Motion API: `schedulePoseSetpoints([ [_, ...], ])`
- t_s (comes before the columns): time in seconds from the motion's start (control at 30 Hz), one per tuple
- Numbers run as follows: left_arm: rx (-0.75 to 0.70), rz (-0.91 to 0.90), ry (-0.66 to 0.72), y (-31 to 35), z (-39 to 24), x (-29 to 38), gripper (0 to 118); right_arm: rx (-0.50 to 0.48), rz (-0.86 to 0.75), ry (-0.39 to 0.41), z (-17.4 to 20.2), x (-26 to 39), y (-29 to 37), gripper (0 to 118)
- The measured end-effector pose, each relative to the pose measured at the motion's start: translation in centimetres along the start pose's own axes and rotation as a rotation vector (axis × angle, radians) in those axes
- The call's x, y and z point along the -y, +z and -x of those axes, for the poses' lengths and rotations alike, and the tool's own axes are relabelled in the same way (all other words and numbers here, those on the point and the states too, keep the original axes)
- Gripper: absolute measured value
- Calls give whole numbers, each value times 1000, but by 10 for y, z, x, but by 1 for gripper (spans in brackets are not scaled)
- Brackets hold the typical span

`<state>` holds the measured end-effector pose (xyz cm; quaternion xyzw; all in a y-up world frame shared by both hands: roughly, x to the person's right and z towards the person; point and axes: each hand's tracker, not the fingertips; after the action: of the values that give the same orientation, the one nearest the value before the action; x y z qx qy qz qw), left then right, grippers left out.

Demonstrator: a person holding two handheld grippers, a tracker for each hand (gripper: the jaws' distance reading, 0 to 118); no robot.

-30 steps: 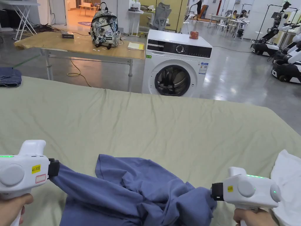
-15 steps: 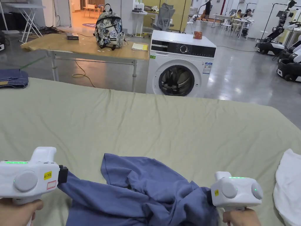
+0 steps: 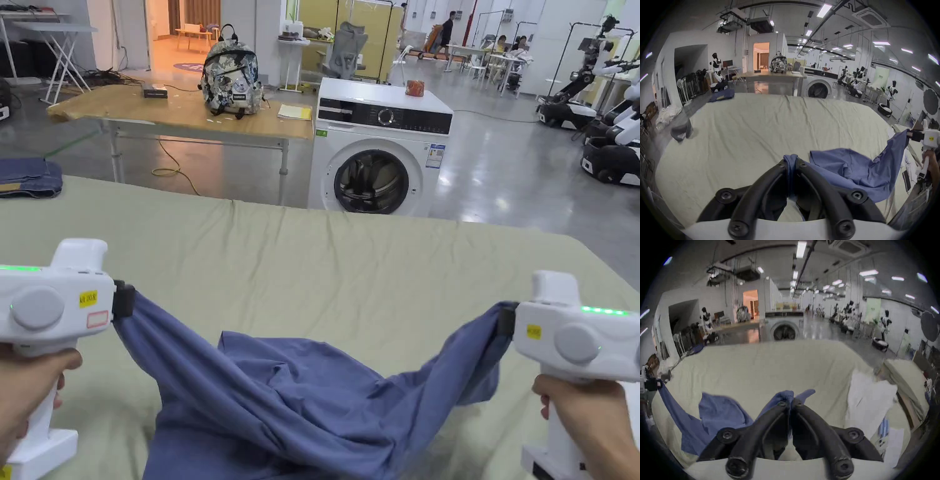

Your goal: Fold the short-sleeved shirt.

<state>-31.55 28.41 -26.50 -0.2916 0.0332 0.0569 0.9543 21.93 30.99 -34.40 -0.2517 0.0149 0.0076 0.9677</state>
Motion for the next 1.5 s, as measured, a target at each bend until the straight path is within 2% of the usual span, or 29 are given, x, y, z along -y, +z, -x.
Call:
schedulePoseSetpoints([
  [0.03,-10,-24,0,6,10,-20,2,13,-25,8,-2,-11,6,1],
  [0.13,-40,-83,21,20,4,-23,2,47,-102,12,-21,-43,9,1],
  [0.17,-54,-93,26,25,33,-60,2,58,-111,14,-24,-54,10,1],
  [0.2,-88,-98,33,31,39,-68,2,68,-121,12,-27,-64,12,1],
  [0.27,-115,-116,40,22,41,-64,2,104,-155,3,-31,-83,16,1],
  [0.3,-137,-122,41,45,64,-123,2,123,-172,-2,-32,-92,15,1],
  [0.53,-193,-185,28,87,43,-172,2,172,-255,-23,-27,-156,21,1],
  [0.57,-189,-190,27,82,57,-189,2,181,-254,-11,-25,-165,18,1],
  [0.67,-202,-201,16,93,33,-196,2,193,-267,7,-19,-188,13,1],
  [0.7,-206,-210,12,65,75,-226,2,200,-276,6,-17,-193,10,1],
  [0.8,-211,-215,12,61,64,-237,2,209,-289,6,-13,-211,1,1],
  [1.0,-240,-244,-7,30,83,-270,2,233,-328,23,-8,-232,-8,1],
  [1.27,-239,-230,-42,1,79,-249,2,250,-294,47,-11,-203,-19,1],
  [1.5,-201,-163,-14,-13,81,-170,2,255,-217,80,-24,-124,-16,1],
])
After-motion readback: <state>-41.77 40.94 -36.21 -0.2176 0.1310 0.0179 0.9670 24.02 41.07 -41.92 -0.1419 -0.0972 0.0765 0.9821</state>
